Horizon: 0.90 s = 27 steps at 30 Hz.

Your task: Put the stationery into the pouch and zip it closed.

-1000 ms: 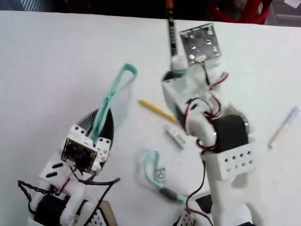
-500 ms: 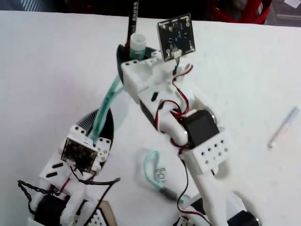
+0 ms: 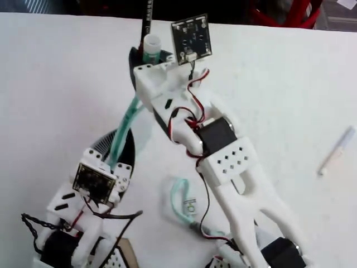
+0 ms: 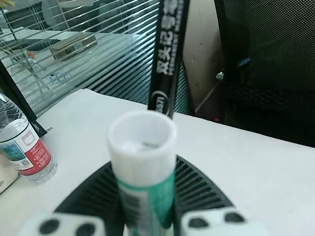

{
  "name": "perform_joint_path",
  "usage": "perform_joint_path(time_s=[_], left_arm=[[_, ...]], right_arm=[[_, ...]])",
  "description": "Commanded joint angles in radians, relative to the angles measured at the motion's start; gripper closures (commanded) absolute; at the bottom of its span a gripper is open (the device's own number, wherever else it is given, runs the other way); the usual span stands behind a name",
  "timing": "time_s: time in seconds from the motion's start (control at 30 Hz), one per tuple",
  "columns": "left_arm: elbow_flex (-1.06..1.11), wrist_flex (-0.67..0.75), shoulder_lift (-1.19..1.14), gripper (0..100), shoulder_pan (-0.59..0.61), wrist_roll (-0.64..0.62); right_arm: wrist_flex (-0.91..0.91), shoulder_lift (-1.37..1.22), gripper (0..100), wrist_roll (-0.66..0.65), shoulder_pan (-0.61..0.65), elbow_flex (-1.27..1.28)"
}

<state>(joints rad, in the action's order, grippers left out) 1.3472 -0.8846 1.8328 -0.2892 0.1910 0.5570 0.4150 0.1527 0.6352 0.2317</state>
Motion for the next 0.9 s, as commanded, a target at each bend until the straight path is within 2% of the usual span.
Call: perform_joint_path(time_s=[0.0, 0.4, 0.53, 0.87], left_arm=[[0.021, 0.0, -0.008, 98, 0.01, -0.012], [0.034, 0.031, -0.008, 98, 0.018, -0.014], [0.032, 0.029, -0.008, 98, 0.012, -0.014], [0.026, 0.018, -0.008, 98, 0.01, -0.014]], right_arm=[[-0.041, 0.036, 98.0, 0.002, -0.008, 0.057], [-0.084, 0.2, 98.1, -0.005, -0.036, 0.262], [-0.111, 0.153, 98.1, -0.048, -0.035, 0.264], [-0.111, 0.116, 97.7, -0.051, -0.033, 0.265]])
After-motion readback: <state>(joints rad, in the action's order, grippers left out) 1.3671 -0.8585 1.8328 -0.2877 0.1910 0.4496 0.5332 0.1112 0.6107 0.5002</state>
